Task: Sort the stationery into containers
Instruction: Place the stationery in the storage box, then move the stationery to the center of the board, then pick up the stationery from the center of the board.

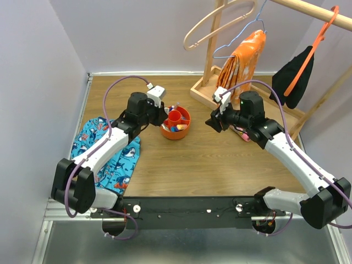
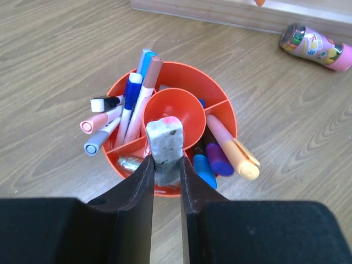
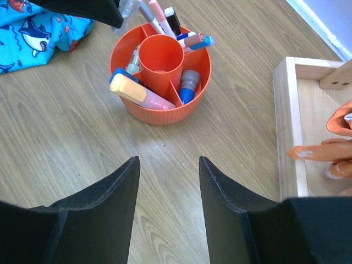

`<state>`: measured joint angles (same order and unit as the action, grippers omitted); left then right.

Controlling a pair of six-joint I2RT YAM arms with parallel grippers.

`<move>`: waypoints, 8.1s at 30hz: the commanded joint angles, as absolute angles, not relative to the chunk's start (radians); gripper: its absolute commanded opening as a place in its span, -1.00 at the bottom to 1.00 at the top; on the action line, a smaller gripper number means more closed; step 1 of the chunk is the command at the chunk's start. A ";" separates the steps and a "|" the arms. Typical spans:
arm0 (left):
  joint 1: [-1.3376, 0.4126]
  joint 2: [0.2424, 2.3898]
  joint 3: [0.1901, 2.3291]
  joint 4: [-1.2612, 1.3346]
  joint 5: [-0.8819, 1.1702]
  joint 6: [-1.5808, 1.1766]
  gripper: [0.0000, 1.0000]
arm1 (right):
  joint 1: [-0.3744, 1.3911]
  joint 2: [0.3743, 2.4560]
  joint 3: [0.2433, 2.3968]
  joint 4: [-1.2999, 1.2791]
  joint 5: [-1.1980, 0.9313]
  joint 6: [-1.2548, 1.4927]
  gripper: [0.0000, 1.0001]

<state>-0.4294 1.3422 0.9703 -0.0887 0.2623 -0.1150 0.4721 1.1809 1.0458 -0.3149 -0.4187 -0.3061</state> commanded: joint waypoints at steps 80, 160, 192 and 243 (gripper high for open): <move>-0.216 1.160 0.853 -0.005 0.347 -0.333 0.35 | 0.242 1.563 0.927 -0.347 0.107 -0.571 0.28; -0.956 1.762 1.348 -0.775 0.597 1.152 0.52 | 0.361 1.025 1.118 -0.569 -0.196 -0.100 0.35; -1.054 2.069 1.499 -0.868 0.348 1.193 0.20 | 0.285 0.994 1.103 -0.549 -0.175 -0.086 0.35; -0.640 1.703 1.685 -0.532 0.989 0.412 -1.00 | 0.267 1.035 1.086 -0.538 -0.198 -0.123 0.20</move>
<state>-0.7685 1.7996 1.7859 -0.9089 0.8040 0.8093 0.2745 1.0092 1.0782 -0.5404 -0.1951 -0.0963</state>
